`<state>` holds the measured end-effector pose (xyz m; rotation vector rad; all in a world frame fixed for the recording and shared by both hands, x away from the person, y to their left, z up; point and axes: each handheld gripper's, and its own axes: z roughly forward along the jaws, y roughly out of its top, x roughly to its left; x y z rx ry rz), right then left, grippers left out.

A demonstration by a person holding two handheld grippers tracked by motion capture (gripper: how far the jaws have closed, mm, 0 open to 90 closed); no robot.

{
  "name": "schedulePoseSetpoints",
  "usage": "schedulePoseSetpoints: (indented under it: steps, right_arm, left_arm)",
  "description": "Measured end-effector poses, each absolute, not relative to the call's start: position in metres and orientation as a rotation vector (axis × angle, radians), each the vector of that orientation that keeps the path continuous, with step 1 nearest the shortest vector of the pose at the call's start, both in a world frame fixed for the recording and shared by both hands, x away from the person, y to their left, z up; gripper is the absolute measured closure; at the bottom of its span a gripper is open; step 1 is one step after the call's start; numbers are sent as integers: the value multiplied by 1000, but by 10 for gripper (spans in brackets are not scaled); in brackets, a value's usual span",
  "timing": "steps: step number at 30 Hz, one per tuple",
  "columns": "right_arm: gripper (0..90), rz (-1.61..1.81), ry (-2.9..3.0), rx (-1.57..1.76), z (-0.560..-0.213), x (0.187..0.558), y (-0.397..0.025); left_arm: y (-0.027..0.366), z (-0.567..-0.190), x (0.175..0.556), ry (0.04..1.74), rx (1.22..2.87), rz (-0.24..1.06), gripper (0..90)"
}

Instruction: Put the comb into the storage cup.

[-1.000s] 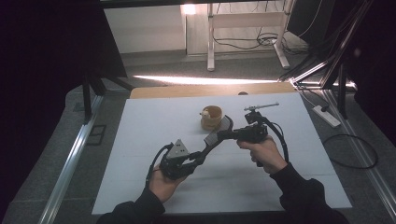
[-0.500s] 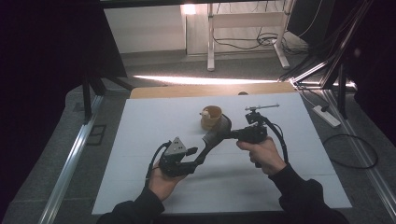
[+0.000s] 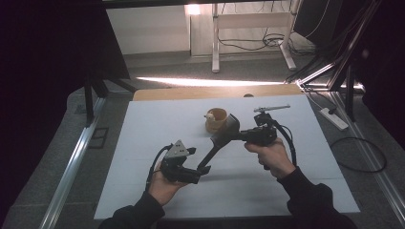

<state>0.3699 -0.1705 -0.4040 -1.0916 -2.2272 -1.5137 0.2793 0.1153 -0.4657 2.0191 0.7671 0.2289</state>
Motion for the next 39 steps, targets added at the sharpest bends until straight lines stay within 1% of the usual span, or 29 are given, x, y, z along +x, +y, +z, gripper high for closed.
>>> schedulePoseSetpoints:
  steps: [4,10,17,24,29,39]
  right_arm:
    - [839,-1533,-2232,-1100,-401,369,-172]
    - [839,-1565,-2273,-1087,-395,367,-174]
    - [840,-1607,-2337,-1064,-386,366,-178]
    - [839,-1635,-2369,-1046,-383,366,-182]
    - [839,-1671,-2374,-1021,-381,366,-185]
    - [838,-1689,-2427,-1002,-377,366,-186]
  left_arm:
    - [117,-466,280,768,2040,211,69]
    - [124,-468,281,794,2050,169,34]
    - [135,-468,279,825,2039,177,4]
    - [143,-468,275,839,2056,204,0]
    - [151,-469,271,839,2033,173,0]
    - [160,-470,262,834,2020,181,0]
